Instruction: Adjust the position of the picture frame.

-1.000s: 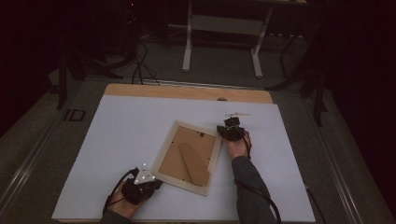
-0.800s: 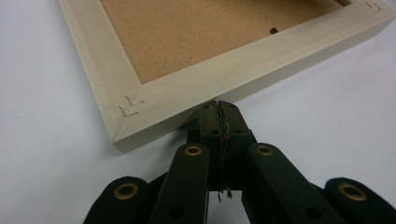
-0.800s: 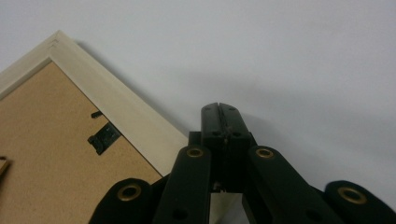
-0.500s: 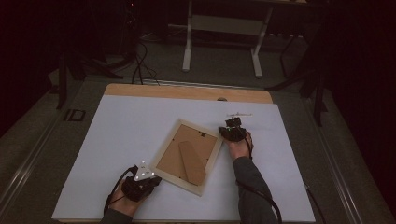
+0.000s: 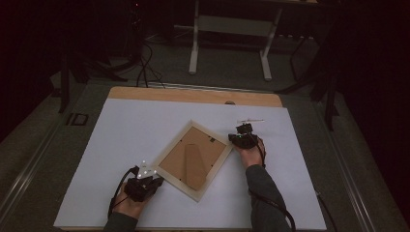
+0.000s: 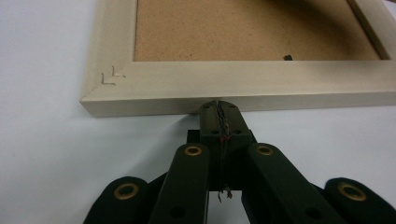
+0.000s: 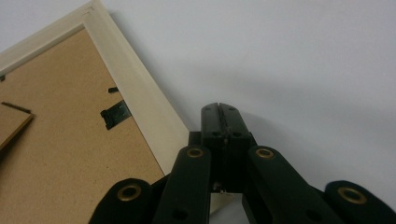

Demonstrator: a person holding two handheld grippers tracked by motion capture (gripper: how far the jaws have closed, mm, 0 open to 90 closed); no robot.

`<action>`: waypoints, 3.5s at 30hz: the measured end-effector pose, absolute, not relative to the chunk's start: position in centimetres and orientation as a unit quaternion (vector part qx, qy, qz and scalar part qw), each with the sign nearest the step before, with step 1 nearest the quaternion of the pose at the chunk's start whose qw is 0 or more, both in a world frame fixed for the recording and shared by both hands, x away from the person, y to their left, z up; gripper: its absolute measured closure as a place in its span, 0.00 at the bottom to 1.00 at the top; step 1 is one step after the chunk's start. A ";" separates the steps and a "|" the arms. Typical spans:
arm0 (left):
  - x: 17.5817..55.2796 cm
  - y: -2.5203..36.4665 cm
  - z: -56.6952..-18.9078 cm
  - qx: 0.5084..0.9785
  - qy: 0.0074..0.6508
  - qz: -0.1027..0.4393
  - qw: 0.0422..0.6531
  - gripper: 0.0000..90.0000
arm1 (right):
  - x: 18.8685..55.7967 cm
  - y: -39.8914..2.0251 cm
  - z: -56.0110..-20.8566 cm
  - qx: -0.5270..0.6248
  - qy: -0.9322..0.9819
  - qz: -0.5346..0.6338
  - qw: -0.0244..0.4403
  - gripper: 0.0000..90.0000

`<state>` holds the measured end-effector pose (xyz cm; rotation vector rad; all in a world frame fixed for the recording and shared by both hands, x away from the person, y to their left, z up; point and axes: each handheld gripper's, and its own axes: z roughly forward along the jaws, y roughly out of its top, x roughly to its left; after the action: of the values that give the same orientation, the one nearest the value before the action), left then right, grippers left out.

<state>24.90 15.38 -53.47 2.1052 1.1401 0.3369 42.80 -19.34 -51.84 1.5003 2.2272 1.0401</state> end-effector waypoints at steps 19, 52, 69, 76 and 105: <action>26.8 16.8 -53.6 0.781 0.492 0.120 0.365 1.00 | 41.6 -19.7 -51.7 0.508 0.776 0.349 0.134 1.00; 30.3 17.7 -53.5 0.758 0.531 0.136 0.353 1.00 | 39.0 -20.5 -52.3 0.465 0.818 0.317 0.119 1.00; 32.3 17.8 -53.7 0.744 0.542 0.128 0.369 1.00 | 37.5 -21.2 -52.4 0.454 0.822 0.323 0.118 1.00; 33.6 17.3 -53.6 0.747 0.541 0.134 0.362 1.00 | 36.7 -21.6 -52.4 0.452 0.823 0.323 0.120 1.00; 30.9 16.5 -53.3 0.777 0.486 0.129 0.379 1.00 | 33.5 -22.7 -53.0 0.457 0.807 0.353 0.125 1.00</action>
<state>30.94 16.48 -53.34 1.9849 1.2404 0.3285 33.49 -22.67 -53.01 1.3308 2.3520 1.0294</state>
